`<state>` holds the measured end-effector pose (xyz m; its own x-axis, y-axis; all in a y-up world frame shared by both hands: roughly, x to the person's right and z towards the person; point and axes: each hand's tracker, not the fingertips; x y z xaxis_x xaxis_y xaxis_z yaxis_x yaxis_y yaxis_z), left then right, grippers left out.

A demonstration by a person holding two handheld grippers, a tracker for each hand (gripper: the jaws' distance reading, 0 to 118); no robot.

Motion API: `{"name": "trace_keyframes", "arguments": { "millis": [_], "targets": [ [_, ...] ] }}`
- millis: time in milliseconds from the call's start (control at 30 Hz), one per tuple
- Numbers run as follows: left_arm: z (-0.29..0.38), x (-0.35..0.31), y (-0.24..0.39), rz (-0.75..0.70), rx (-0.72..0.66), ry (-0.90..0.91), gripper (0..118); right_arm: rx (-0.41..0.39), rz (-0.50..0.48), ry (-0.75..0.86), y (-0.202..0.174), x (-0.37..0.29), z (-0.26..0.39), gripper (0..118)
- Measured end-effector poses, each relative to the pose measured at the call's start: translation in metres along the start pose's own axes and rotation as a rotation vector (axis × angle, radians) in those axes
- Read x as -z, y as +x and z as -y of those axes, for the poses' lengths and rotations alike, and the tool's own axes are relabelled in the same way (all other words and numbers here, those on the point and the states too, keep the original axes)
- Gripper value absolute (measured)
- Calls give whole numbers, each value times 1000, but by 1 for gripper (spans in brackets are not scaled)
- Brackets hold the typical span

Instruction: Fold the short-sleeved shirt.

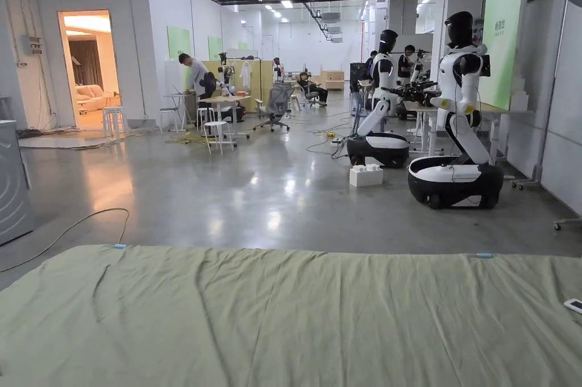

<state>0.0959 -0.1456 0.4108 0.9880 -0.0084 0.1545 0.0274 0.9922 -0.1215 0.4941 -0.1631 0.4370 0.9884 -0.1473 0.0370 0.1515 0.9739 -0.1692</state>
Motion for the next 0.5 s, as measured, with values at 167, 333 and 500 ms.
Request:
{"name": "trace_keyframes", "arguments": {
  "millis": [167, 333, 500],
  "targets": [
    [-3, 4, 0, 11, 9, -6, 0, -15, -1, -3, -2, -1, -1, 0],
    [4, 31, -4, 50, -14, -73, 0, -23, 0, -35, 3, 2, 4, 0],
    [33, 103, -11, 115, -102, -251, 0, -11, 35, -96, 20, 4, 22, 0]
  ]
}}
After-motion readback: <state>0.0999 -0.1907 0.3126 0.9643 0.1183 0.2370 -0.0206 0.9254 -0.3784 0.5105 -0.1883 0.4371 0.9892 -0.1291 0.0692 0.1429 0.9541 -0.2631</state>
